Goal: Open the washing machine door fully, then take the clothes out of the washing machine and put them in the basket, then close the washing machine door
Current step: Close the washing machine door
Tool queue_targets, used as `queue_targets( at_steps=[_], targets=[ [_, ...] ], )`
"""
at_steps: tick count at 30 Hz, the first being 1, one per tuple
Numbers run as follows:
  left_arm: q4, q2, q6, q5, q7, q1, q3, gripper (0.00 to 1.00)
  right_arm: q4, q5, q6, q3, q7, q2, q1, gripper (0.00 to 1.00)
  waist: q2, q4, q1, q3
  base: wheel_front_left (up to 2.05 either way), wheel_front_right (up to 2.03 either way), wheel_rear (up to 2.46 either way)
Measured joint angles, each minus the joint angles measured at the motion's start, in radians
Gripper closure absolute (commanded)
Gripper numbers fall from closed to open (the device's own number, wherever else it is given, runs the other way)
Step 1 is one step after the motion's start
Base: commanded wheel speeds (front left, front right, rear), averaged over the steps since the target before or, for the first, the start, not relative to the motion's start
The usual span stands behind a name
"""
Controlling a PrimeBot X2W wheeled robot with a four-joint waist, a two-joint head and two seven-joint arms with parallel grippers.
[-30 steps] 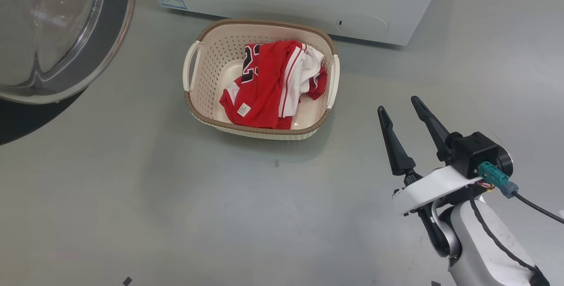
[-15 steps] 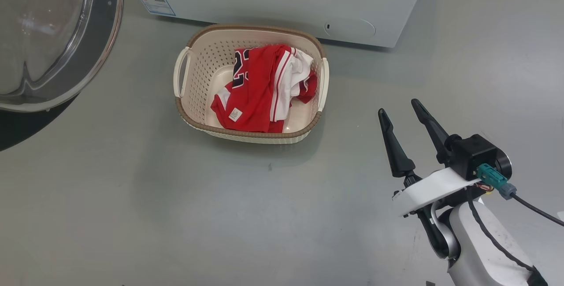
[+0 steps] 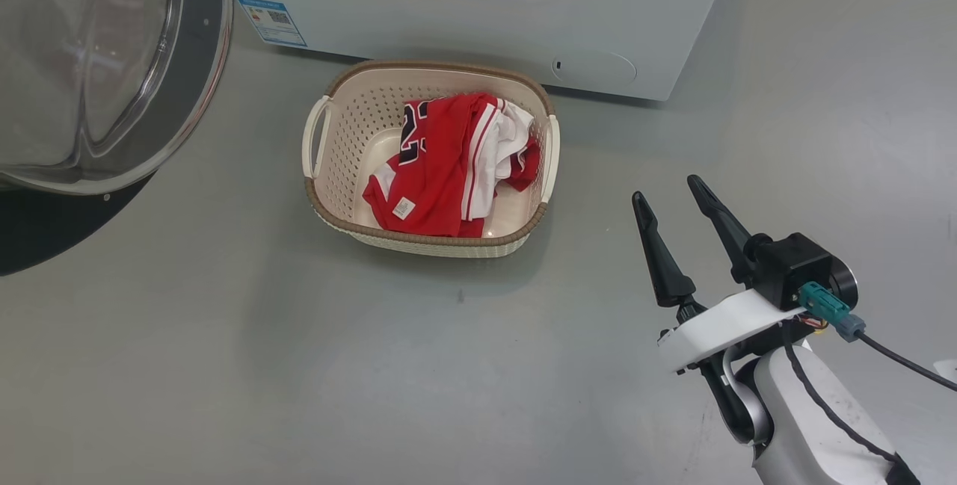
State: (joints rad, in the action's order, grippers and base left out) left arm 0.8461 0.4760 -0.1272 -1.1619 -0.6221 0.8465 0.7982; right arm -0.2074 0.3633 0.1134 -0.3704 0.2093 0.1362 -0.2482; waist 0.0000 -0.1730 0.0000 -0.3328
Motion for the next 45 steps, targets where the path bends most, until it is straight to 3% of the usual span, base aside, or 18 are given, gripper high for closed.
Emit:
queue_targets(
  at_steps=[16, 22, 36, 45],
  targets=[
    [0.010, -0.036, 0.003, -0.054, -0.248, 0.011, -0.073, 1.00, -0.019, 0.006, 0.002, -0.002, 0.013, -0.008, 0.000, 0.00, 0.0000, -0.003, 0.0000, 0.024, 0.00, 0.00, 0.00],
    [0.000, -0.076, 0.021, -0.079, -0.346, 0.010, -0.091, 1.00, -0.025, 0.013, 0.002, 0.001, 0.017, -0.008, 0.000, 0.00, 0.0000, -0.007, 0.0000, 0.032, 0.00, 0.00, 0.00],
    [-0.065, -0.148, 0.114, -0.163, -0.538, -0.054, -0.113, 1.00, -0.034, 0.015, 0.002, 0.003, 0.022, -0.010, 0.002, 0.00, 0.0000, -0.021, 0.0000, 0.056, 0.00, 0.00, 0.00],
    [-0.117, -0.249, 0.134, -0.194, -0.628, -0.112, -0.129, 1.00, -0.047, 0.024, 0.002, 0.009, 0.025, -0.013, 0.015, 0.00, 0.0000, -0.036, 0.0000, 0.076, 0.00, 0.00, 0.00]
  ],
)
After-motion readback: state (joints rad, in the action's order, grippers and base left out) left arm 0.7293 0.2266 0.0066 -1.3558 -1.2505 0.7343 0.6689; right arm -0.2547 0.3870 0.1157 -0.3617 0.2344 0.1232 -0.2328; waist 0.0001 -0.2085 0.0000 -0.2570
